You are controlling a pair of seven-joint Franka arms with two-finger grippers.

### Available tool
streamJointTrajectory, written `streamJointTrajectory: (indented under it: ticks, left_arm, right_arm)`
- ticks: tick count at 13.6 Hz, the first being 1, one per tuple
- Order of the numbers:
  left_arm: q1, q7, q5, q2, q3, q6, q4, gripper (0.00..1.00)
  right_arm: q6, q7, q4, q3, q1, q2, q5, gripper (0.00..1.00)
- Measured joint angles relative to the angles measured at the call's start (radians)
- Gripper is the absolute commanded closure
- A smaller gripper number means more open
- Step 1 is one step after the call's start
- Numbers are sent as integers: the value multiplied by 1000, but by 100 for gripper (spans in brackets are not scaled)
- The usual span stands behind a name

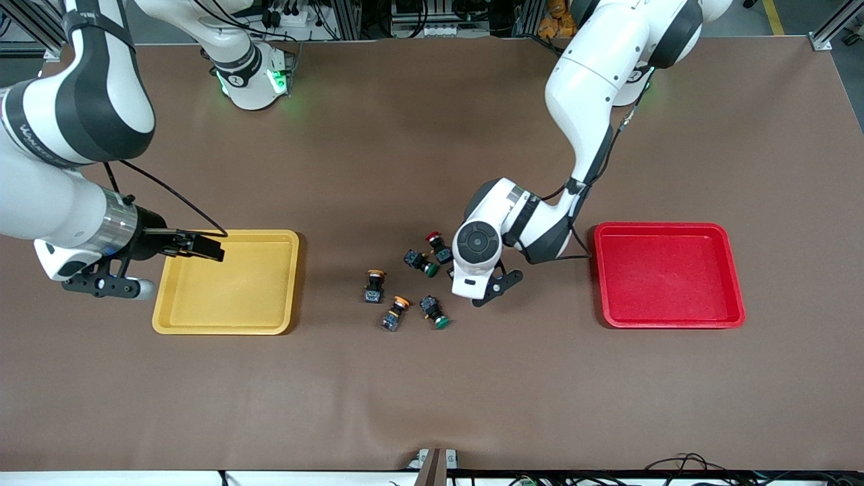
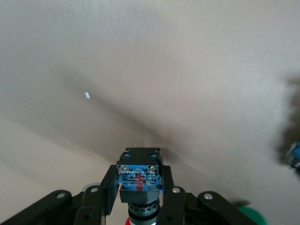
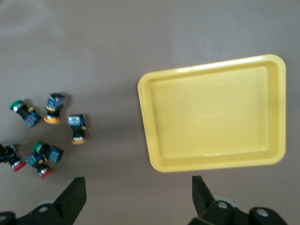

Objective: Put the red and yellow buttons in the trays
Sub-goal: 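Place the red button in the red tray while the right gripper descends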

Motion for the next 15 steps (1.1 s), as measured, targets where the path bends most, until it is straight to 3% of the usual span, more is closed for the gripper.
streamJointTrajectory:
  ticks: [4, 8, 15]
  left_arm:
    - [99, 143, 13, -71, 12, -87, 7, 100]
    - [266, 429, 40, -101, 17, -169, 6, 100]
    - [504, 866, 178, -101, 14, -181, -4, 100]
  right_arm:
    - [164, 155, 2, 1, 65, 86, 6, 0]
    - [215, 253, 71, 1, 116, 191, 6, 0]
    - [373, 309, 138, 1, 186, 370, 6, 0]
